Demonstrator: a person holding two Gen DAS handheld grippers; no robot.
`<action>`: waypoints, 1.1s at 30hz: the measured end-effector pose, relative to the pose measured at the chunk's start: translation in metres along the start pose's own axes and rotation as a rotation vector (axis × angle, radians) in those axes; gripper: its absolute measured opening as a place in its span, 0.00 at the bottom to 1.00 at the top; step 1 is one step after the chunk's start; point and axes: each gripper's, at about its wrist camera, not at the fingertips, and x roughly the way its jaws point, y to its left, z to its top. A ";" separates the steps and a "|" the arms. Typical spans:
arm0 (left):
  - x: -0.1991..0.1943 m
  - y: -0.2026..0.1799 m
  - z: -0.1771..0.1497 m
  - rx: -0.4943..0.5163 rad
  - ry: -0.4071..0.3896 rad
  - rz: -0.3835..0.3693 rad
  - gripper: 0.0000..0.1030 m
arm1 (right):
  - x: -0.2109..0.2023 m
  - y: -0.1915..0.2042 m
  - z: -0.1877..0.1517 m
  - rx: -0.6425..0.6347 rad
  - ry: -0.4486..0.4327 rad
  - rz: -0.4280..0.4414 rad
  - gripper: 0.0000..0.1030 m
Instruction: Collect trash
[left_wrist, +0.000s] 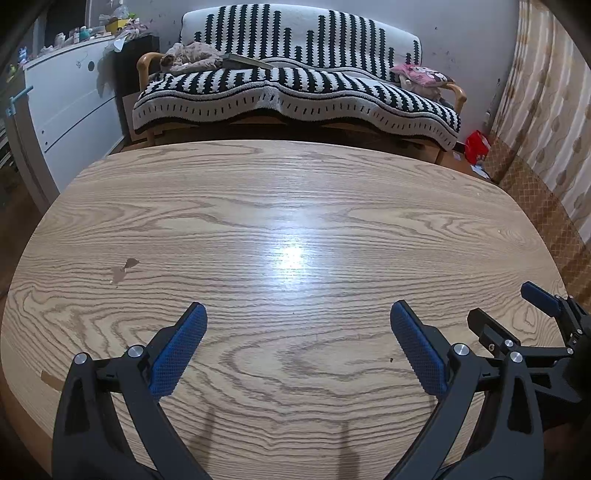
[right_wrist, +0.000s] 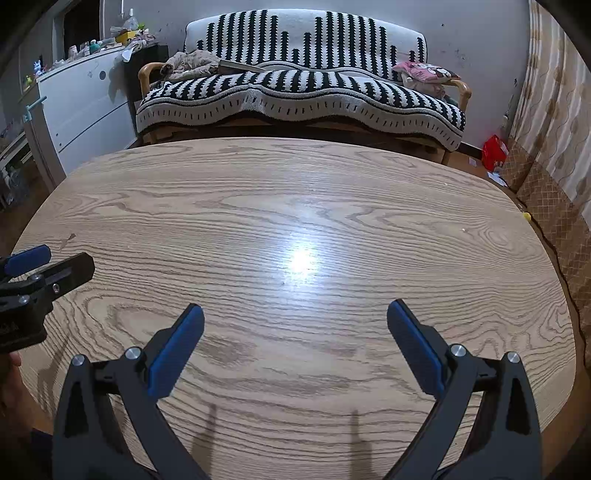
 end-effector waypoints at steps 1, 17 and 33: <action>0.000 0.000 0.000 0.001 0.000 0.000 0.94 | 0.000 0.000 0.000 -0.001 -0.001 0.000 0.93; 0.001 -0.001 0.001 -0.008 0.004 -0.007 0.94 | -0.002 0.001 0.001 -0.004 -0.001 0.000 0.93; -0.002 -0.007 0.000 0.020 -0.015 0.032 0.94 | -0.007 -0.004 0.000 -0.008 -0.008 0.002 0.93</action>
